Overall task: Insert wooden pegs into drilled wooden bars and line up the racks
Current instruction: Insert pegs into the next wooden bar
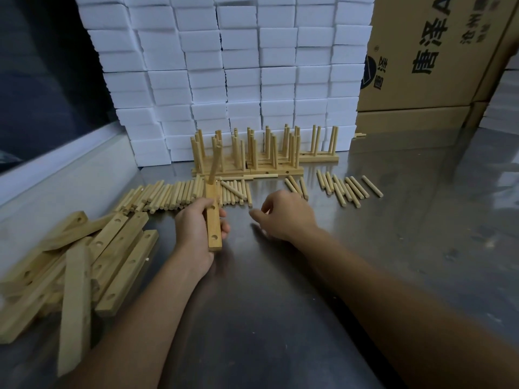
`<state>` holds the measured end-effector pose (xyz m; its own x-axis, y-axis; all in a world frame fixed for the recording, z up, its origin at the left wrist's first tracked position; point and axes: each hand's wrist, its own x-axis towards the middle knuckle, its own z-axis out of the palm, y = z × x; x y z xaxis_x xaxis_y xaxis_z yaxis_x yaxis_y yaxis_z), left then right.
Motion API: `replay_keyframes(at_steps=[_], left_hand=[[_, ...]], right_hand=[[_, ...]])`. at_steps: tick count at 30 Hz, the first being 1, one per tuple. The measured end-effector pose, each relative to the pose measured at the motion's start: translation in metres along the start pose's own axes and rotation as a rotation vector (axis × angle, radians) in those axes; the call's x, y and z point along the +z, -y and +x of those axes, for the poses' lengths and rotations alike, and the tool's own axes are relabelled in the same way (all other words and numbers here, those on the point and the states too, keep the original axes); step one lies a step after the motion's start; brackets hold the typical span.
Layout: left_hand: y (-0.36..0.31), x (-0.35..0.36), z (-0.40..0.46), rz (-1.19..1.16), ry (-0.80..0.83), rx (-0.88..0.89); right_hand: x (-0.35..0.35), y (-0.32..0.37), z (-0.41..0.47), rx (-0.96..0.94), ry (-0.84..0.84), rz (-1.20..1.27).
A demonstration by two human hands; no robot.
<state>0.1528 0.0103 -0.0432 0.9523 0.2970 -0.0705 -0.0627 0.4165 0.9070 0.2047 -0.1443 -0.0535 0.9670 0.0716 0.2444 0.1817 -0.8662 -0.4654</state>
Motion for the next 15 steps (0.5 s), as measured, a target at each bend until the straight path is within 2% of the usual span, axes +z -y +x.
replay_keyframes(at_steps=[6, 15], left_hand=[[0.001, -0.001, 0.002, -0.010, 0.017, -0.027], [0.002, 0.000, 0.001, -0.002, 0.033, -0.023]], right_hand=[[0.016, 0.017, 0.019, 0.122, -0.119, -0.048], [0.008, 0.016, 0.017, 0.167, -0.124, 0.055]])
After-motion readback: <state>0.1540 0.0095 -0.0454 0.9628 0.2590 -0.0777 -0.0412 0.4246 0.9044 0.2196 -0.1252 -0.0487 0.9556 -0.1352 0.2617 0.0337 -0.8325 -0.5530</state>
